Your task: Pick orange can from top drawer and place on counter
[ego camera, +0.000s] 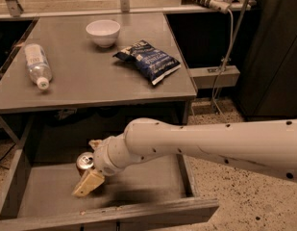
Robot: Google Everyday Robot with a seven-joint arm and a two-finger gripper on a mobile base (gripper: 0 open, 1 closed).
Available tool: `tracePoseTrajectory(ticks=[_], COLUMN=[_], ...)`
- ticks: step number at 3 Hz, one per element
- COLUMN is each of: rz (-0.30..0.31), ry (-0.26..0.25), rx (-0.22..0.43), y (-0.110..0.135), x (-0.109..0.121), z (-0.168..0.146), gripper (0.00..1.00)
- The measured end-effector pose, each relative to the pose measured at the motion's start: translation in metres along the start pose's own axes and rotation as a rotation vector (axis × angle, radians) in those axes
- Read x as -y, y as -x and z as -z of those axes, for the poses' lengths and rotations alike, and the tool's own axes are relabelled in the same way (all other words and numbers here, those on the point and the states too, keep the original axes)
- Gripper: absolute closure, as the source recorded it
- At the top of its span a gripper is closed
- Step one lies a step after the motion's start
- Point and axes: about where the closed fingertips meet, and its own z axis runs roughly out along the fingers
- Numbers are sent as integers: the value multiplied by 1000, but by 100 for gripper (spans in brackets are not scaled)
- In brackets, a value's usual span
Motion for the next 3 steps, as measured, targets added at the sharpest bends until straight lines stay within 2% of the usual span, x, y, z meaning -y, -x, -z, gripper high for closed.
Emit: tracePoseTrajectory(ticks=[3], rz=[0], ry=[0], rx=[0], y=[0], x=[0], z=[0], gripper=[86])
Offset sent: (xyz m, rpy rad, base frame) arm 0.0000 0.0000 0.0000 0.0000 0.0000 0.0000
